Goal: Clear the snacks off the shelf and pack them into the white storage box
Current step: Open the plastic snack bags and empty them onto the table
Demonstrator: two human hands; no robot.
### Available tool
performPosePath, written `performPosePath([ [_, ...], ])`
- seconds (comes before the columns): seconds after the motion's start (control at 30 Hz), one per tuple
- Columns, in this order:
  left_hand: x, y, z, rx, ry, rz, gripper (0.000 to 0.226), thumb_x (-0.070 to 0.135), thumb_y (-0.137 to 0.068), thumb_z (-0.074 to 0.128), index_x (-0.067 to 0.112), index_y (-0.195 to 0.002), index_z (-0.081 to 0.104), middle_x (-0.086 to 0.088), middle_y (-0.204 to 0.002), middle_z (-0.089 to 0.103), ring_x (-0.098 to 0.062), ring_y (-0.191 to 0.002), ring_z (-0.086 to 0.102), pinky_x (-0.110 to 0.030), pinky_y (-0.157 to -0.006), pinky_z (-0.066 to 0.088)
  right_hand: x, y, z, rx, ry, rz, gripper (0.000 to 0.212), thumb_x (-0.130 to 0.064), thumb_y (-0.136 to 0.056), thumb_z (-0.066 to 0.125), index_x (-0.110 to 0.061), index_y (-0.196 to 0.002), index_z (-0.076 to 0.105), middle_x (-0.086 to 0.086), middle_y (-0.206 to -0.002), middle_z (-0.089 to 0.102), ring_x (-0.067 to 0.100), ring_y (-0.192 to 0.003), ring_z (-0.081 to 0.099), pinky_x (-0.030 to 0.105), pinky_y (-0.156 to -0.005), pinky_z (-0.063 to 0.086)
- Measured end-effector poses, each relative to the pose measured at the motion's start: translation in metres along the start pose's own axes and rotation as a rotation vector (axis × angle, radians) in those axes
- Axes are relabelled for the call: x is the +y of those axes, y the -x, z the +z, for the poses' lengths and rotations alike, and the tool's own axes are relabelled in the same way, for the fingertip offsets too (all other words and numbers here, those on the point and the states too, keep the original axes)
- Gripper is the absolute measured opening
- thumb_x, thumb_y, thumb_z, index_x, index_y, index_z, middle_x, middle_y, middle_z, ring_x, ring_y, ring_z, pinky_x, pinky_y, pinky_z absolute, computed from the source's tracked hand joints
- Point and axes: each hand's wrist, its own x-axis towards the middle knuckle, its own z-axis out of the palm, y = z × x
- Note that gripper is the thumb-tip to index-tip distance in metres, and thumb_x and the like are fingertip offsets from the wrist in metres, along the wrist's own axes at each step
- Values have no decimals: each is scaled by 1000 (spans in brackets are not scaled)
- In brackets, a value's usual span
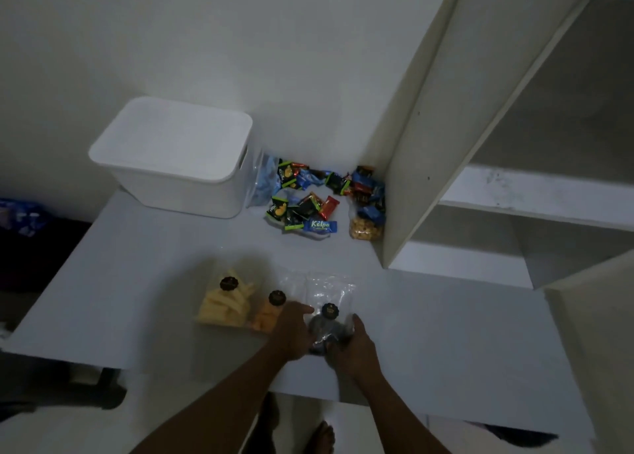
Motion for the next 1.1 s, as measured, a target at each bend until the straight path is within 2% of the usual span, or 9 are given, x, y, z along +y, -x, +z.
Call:
performPosePath([
  [0.1, -4, -4, 5, 27, -28, 69, 16, 15, -72, 75, 3, -81, 70, -17, -86, 64, -21, -87, 58, -30, -79, 44, 1, -6, 6, 47, 130, -105, 58, -10, -79, 75, -2, -131, 52, 5, -94, 68, 18, -85, 68, 3, -60, 44],
  [0.2, 13, -5, -1, -17, -89, 239, 16, 16, -72, 56, 18, -56, 54, -8, -61, 58, -21, -63, 54, -36, -65, 46, -1, -9, 12, 29, 180, -81, 60, -15, -79, 74, -7, -133, 52, 3, -112, 67, 11, -98, 61, 0, -70, 36],
  [0.33, -4, -14, 3, -80, -139, 164, 13, 24, -75, 63, 21, -63, 59, -5, -70, 56, -24, -72, 55, -42, -70, 48, -5, -11, 11, 10, 170, -70, 67, -18, -79, 75, -11, -140, 48, 2, -116, 67, 12, -101, 63, 3, -74, 39],
  [0.43, 8, -8, -6, -92, -126, 104, 10, 17, -72, 70, 15, -67, 62, -8, -75, 56, -28, -72, 58, -45, -72, 51, -7, -10, 5, 47, 81, -64, 65, -26, -84, 72, -13, -142, 46, 7, -125, 64, 19, -107, 64, 23, -86, 49],
  [0.53, 16, -15, -12, -46, -133, 111, 15, 11, -77, 75, 5, -90, 70, -12, -92, 60, -29, -88, 61, -30, -78, 47, -14, -13, -5, 100, 11, -88, 53, -30, -86, 69, -17, -135, 54, 5, -123, 65, 22, -110, 64, 33, -92, 55],
  [0.7, 45, -51, -34, 24, -150, 228, 39, 9, -69, 77, -4, -104, 68, -23, -103, 66, -36, -93, 66, -40, -82, 54, -49, -44, -39, 200, -44, -120, 52, -24, -91, 69, -6, -138, 52, 13, -132, 62, 26, -120, 59, 19, -91, 42],
  [0.83, 81, -107, -53, 62, -123, 281, 43, 21, -78, 73, 0, -115, 67, -19, -112, 66, -33, -97, 66, -43, -85, 56, -73, -83, -56, 301, -171, -66, 46, -29, -96, 61, -11, -138, 54, 12, -135, 60, 26, -120, 58, 38, -106, 46],
  [0.93, 116, -159, -64, 43, -84, 295, 37, 19, -87, 68, 7, -122, 64, -13, -121, 62, -24, -104, 62, -33, -88, 51, -90, -120, -64, 379, -284, -6, 38, -29, -98, 56, -9, -131, 58, 8, -125, 64, 25, -114, 60, 37, -99, 49],
  [1.1, 156, -242, -60, -72, 13, 194, 35, 11, -91, 62, 5, -125, 61, -7, -118, 64, -19, -105, 60, -16, -79, 39, -113, -180, -72, 464, -242, -27, 21, -2, -99, 44, -3, -85, 59, 13, -86, 61, 21, -80, 56, 26, -71, 39],
])
